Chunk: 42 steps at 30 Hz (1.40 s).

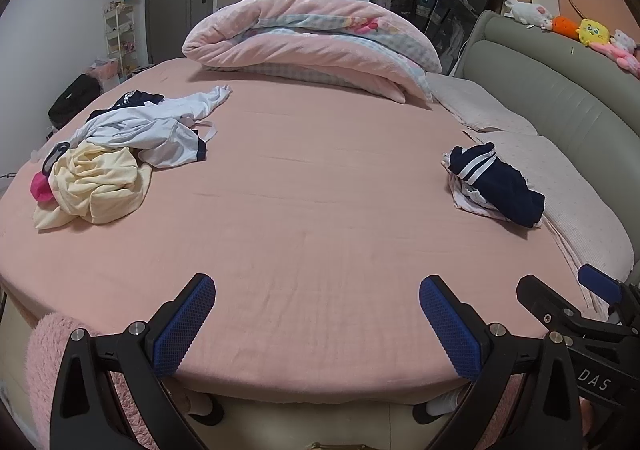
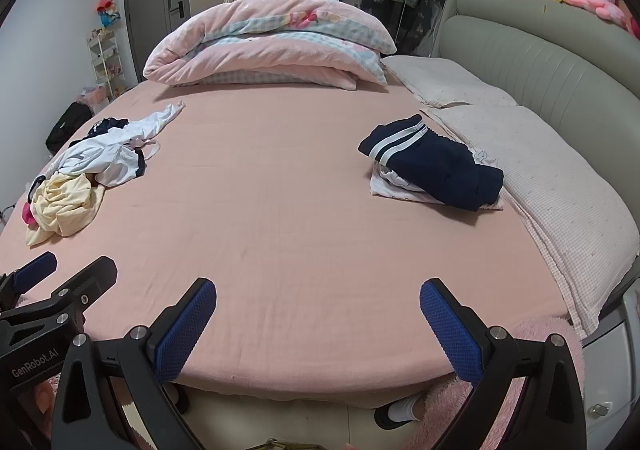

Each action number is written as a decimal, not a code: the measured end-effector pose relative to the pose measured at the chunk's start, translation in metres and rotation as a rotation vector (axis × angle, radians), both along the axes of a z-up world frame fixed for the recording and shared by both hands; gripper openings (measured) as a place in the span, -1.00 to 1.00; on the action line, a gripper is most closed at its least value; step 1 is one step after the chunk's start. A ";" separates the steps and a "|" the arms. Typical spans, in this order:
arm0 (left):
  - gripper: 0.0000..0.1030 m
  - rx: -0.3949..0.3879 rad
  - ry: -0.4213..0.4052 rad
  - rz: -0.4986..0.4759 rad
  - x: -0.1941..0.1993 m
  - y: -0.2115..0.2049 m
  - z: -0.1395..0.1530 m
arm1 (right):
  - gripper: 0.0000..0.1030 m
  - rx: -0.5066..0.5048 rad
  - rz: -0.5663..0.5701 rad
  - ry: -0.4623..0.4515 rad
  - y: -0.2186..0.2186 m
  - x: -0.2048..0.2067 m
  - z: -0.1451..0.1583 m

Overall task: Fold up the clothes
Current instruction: 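Move both tools toward the clothes pile on the bed, then grasp the navy striped shorts waistband with the left tool while the right tool grasps it too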

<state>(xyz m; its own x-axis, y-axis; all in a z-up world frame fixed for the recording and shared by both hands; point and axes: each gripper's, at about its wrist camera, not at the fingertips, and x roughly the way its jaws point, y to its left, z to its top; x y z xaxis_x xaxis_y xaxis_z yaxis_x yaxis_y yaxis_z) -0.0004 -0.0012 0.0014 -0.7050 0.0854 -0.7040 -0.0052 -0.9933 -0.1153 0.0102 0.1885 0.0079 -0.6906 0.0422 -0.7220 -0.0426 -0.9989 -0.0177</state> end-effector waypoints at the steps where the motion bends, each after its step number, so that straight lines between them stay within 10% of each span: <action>1: 1.00 -0.002 0.003 -0.002 0.000 -0.001 0.001 | 0.98 0.004 0.000 0.000 0.000 0.000 -0.001; 18: 1.00 -0.014 0.039 -0.041 -0.030 -0.039 0.024 | 0.98 0.080 0.192 0.055 -0.037 -0.036 0.023; 24: 0.73 -0.022 0.006 0.067 -0.051 -0.101 0.026 | 0.98 0.071 0.298 0.068 -0.090 -0.072 0.033; 42: 0.72 0.082 -0.067 0.409 -0.096 -0.340 -0.002 | 0.97 0.014 0.550 -0.055 -0.298 -0.200 0.006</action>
